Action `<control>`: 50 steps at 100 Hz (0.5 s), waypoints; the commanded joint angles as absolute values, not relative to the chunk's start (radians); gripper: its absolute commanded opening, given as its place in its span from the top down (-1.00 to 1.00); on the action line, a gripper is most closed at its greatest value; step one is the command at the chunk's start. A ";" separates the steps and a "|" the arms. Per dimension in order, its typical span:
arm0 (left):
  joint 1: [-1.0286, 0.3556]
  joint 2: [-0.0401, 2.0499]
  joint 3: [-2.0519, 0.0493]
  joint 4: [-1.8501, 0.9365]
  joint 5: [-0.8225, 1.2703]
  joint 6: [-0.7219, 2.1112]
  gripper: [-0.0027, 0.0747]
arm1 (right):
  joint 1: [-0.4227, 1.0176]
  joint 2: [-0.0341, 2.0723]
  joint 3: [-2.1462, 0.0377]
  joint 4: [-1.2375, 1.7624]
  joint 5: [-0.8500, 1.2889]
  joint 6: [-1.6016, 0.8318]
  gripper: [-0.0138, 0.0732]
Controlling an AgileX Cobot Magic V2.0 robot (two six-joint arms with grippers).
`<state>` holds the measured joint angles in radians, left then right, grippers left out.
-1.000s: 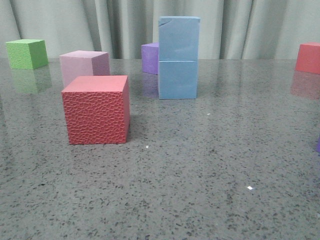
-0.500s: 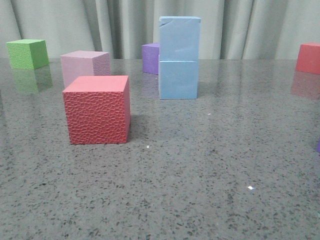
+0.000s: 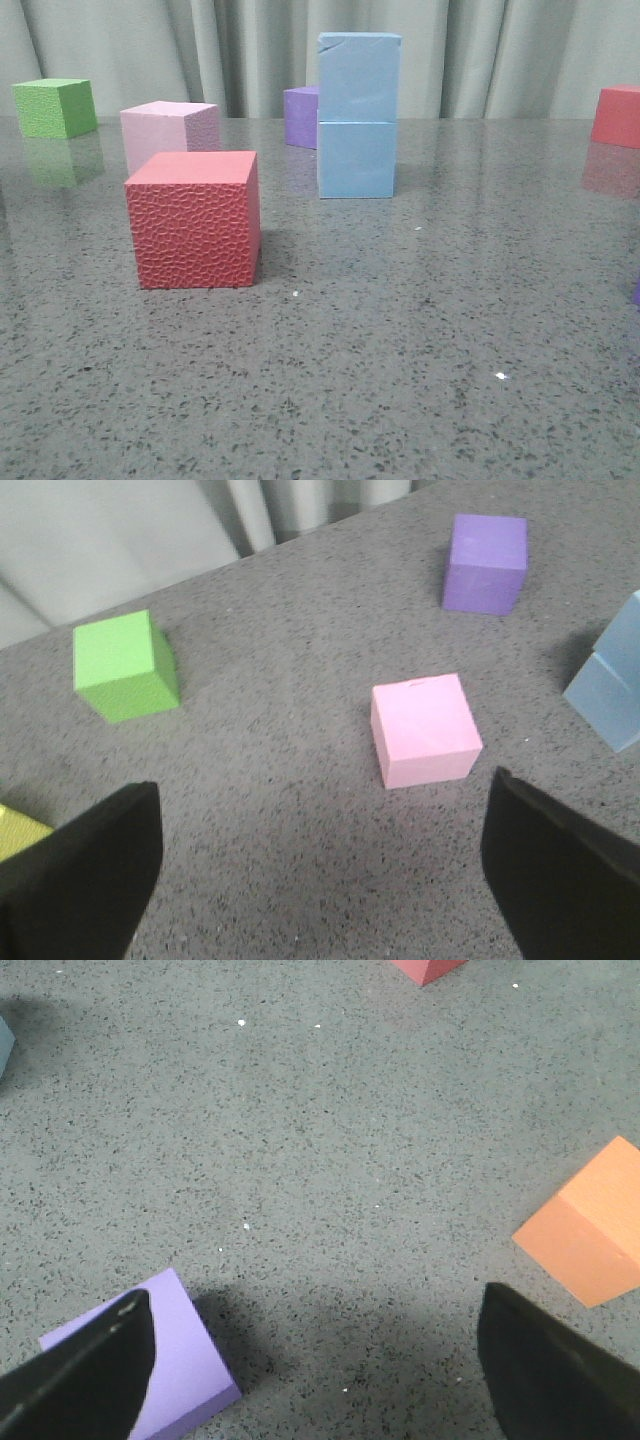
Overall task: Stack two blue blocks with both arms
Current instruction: 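Raise the left gripper away from the stack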
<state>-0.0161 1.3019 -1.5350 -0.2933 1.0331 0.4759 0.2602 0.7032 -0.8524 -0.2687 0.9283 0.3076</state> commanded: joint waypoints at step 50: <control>-0.012 0.776 -0.895 -0.405 0.621 0.467 -0.68 | 0.253 0.701 -0.877 -0.298 0.860 0.300 -0.80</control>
<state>-0.0138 0.8480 -0.9540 -0.3587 0.7234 0.4759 0.2602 0.7032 -0.8524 -0.2687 0.9272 0.3076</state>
